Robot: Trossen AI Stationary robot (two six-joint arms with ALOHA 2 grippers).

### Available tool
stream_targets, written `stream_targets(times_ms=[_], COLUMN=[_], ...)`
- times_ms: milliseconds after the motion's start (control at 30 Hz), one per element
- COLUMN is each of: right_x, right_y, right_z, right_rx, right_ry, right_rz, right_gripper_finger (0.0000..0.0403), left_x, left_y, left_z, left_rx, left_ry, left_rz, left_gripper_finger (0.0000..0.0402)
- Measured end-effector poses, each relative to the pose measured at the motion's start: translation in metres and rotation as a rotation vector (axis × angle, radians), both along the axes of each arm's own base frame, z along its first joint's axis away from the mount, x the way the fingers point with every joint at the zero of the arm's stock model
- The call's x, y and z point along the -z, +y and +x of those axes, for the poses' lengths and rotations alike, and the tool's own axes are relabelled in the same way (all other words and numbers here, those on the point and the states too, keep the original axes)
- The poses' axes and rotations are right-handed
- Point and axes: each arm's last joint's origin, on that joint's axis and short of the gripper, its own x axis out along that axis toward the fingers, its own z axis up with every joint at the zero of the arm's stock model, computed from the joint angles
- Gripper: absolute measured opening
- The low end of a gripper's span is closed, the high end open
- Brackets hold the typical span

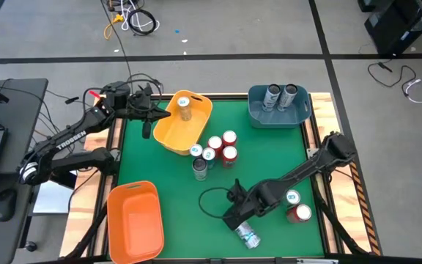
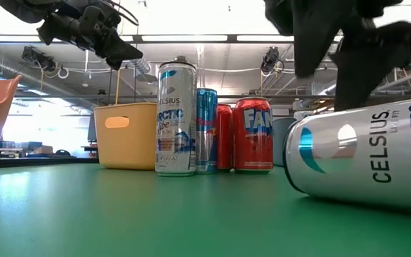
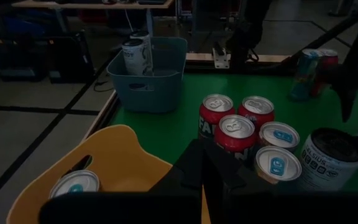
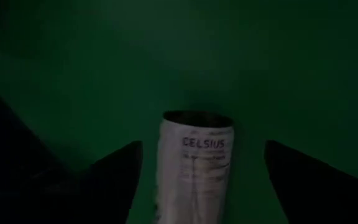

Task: Sort soda cans
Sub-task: Put the white blue soda can into the blue bin

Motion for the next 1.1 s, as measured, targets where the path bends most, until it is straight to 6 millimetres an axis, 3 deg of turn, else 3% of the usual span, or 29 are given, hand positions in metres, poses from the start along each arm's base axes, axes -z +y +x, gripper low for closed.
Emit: stream_targets(times_ms=[267,533,833,933,1100], right_x=[0.024,0.048,0.06,0.06,0.051], right_y=[0.017,0.026,0.013,0.008,0.0], right_z=[0.028,0.041,0.057,0.058,0.062], right_rx=[-0.07,-0.165,-0.186,-0.198,-0.205], right_ry=[0.06,0.24,0.229,0.236,0.19], right_rz=[-0.049,-0.079,-0.059,-0.046,-0.077], right_gripper_finger=[0.0323,0.0322,0.0291,0.0251,0.0246], left_x=[0.0,0.0,0.001,0.001,0.001], left_y=[0.0,0.0,0.0,0.0,0.0], left_z=[0.0,0.0,0.0,0.0,0.0], left_rx=[0.0,0.001,0.0,-0.001,-0.004], left_ry=[-0.001,0.004,0.009,0.009,0.009], left_rz=[0.001,-0.003,-0.009,-0.009,-0.005], left_gripper_finger=[0.0005,0.0005,0.0005,0.0005,0.0005])
